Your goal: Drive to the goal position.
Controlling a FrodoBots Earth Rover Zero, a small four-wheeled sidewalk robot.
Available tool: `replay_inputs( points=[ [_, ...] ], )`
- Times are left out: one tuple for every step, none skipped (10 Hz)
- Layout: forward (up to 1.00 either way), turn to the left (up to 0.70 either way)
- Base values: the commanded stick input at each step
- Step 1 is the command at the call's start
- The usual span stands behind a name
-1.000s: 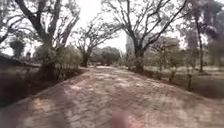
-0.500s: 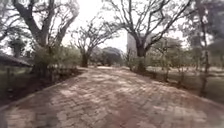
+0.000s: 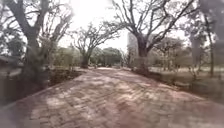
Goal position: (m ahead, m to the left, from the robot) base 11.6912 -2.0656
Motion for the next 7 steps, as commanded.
replay_inputs(
  points=[
    [0.85, 0.00],
    [0.85, 0.00],
    [0.85, 0.00],
    [0.85, 0.00],
    [0.85, 0.00],
    [0.85, 0.00],
    [0.85, 0.00]
  ],
)
